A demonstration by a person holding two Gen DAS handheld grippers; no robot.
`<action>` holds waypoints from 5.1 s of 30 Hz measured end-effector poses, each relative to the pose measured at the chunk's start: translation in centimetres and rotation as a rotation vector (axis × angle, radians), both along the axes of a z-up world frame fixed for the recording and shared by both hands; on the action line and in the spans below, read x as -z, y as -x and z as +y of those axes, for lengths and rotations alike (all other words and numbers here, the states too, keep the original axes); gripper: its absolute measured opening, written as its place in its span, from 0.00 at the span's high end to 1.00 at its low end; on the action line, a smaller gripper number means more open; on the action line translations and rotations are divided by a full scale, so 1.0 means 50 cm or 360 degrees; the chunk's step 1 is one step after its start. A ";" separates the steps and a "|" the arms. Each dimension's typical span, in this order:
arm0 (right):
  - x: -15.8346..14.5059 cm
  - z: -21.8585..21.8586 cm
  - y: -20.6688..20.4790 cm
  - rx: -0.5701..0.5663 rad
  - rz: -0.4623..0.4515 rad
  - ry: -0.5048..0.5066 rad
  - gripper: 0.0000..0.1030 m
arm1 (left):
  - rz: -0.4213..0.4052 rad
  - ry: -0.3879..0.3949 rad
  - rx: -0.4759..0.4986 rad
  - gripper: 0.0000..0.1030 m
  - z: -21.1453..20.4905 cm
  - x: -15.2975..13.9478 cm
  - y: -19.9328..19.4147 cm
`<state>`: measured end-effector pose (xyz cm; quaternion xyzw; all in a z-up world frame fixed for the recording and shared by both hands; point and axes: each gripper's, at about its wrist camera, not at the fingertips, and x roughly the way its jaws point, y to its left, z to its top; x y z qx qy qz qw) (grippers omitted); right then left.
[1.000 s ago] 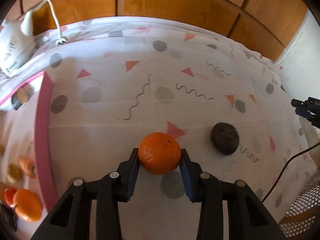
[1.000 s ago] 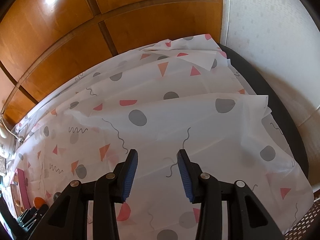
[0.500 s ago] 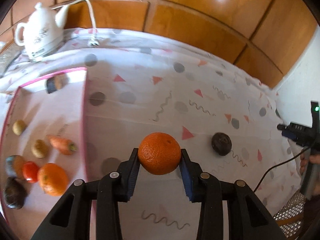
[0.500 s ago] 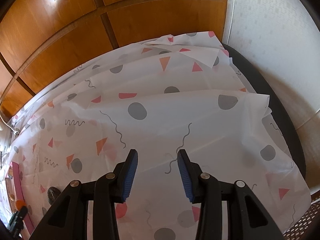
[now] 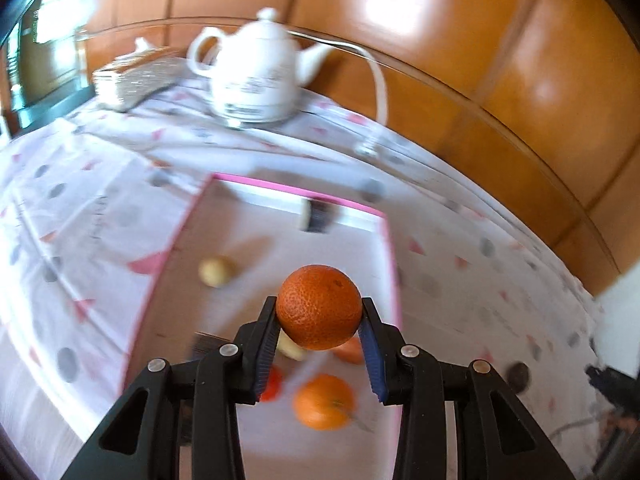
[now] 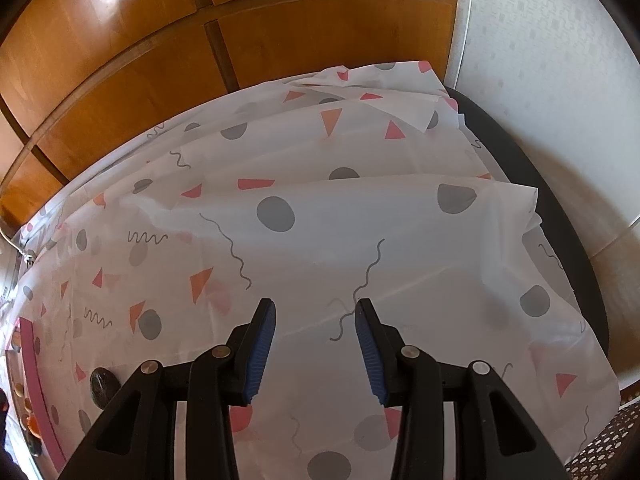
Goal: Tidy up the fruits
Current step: 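Carry the orange with the left tool into the tray and release, then move the open right tool down to the dark round ball, then close the right tool around the dark round ball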
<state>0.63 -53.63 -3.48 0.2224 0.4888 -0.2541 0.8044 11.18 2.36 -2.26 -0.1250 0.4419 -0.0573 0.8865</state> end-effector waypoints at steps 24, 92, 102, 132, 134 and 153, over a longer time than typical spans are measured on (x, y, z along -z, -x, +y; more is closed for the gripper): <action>0.018 0.003 -0.008 -0.0009 0.0092 0.0053 0.59 | 0.0033 -0.0209 -0.0187 0.60 0.032 0.057 -0.034; 0.022 0.301 -0.092 -0.1019 -0.0010 -0.0170 0.46 | -0.0021 -0.0147 -0.0516 0.25 0.200 0.014 0.169; 0.051 0.402 -0.131 -0.1097 0.0003 -0.0091 0.45 | -0.0039 -0.0143 -0.0534 0.21 0.209 0.011 0.184; 0.098 0.425 -0.137 -0.1003 0.0028 -0.0025 0.47 | -0.0015 -0.0116 -0.0578 0.18 0.223 0.017 0.195; 0.099 0.426 -0.133 -0.0990 0.0031 0.0017 0.58 | -0.0010 -0.0117 -0.0586 0.18 0.225 0.019 0.195; 0.092 0.463 -0.115 -0.1061 -0.0012 0.0017 0.59 | 0.0003 -0.0107 -0.0592 0.18 0.229 0.021 0.197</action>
